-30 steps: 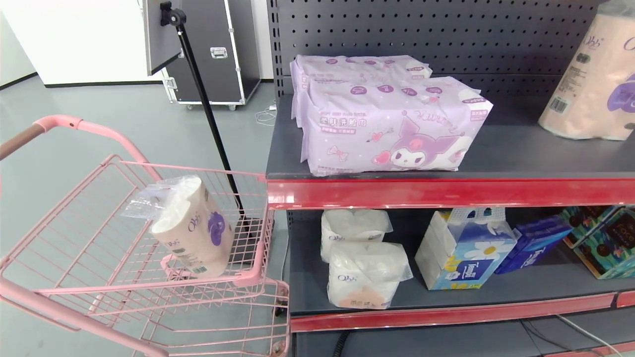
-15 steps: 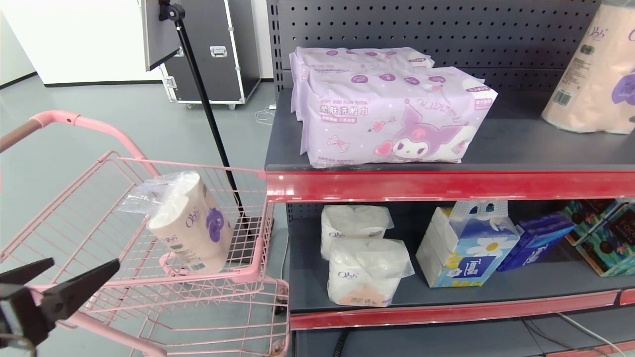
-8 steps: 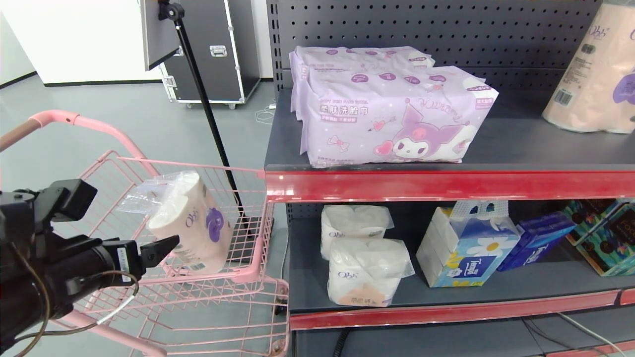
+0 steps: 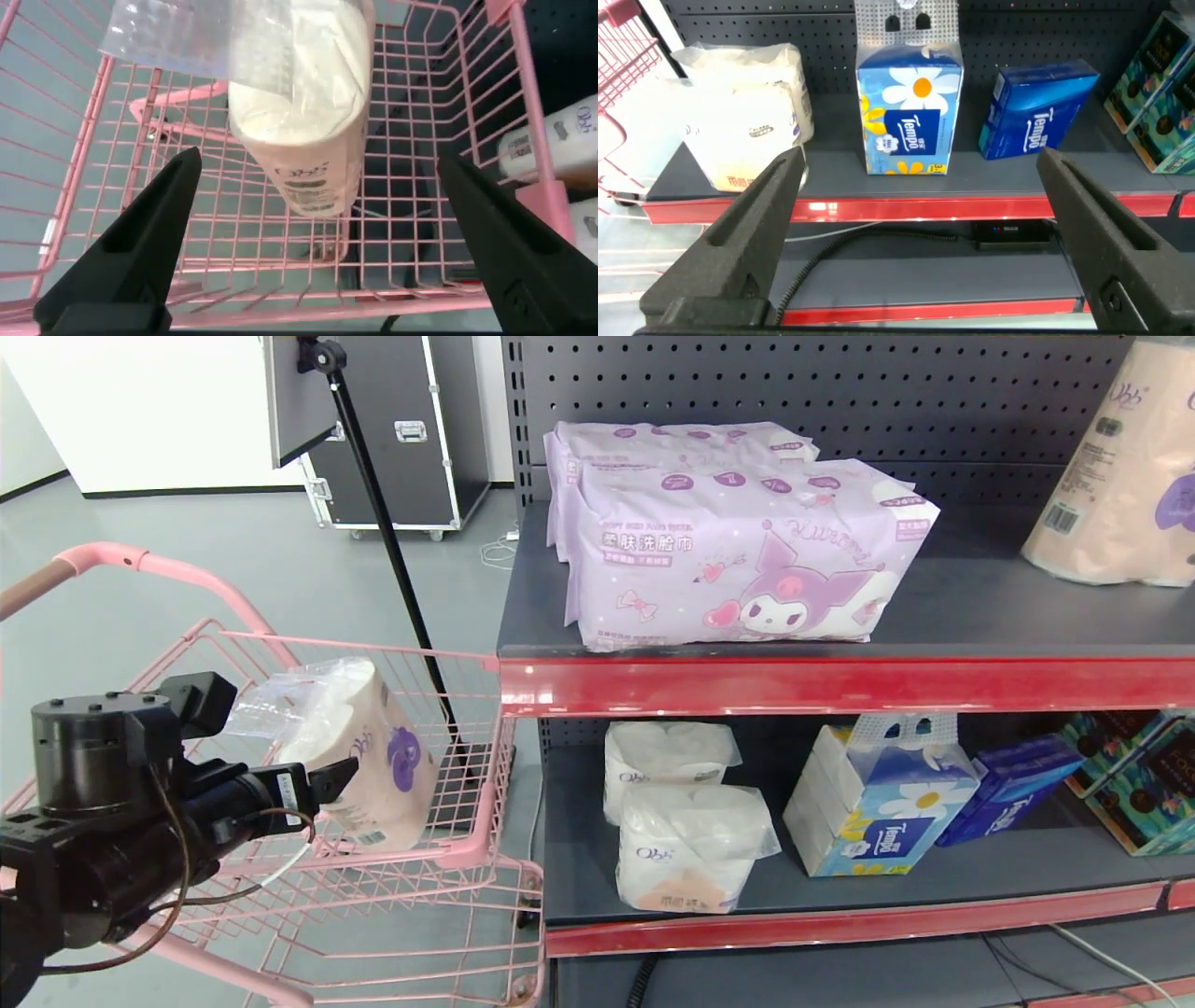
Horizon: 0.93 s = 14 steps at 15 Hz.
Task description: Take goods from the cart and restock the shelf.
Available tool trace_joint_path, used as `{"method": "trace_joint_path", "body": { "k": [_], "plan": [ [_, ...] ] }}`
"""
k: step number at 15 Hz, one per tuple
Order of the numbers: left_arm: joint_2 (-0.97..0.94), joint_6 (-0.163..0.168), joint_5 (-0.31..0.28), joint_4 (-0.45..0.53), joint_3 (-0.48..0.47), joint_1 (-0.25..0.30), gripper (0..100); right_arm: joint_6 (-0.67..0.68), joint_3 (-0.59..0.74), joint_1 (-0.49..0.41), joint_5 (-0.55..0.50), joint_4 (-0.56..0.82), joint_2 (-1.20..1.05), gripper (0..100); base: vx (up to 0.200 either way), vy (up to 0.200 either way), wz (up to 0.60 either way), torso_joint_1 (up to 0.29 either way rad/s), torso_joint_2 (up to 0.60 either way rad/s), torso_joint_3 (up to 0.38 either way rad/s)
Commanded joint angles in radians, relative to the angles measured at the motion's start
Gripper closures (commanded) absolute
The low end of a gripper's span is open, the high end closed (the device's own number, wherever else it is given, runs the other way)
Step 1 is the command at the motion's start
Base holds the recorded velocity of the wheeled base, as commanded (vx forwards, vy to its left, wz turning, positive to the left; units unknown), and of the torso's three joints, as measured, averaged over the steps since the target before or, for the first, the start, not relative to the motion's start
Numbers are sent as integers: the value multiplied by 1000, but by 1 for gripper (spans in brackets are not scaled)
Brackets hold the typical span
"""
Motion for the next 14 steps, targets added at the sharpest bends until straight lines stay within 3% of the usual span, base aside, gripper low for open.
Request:
{"method": "trace_joint_path", "body": {
  "k": [1, 5, 7, 14],
  "plan": [
    [91, -1, -5, -86, -4, 5, 0, -1, 0, 1, 0, 0, 1, 0, 0, 0, 0, 0, 0, 0],
    [147, -9, -34, -160, -7, 12, 0, -1, 0, 1, 0, 0, 1, 0, 0, 0, 0, 0, 0, 0],
    [188, -23, -36, -200, -4, 23, 0, -1, 0, 1, 0, 0, 1, 0, 0, 0, 0, 0, 0, 0],
    [297, -24, -34, -350, -1, 32, 0, -1, 0, 1, 2, 0, 1, 0, 0, 0, 0, 0, 0, 0]
  ]
}}
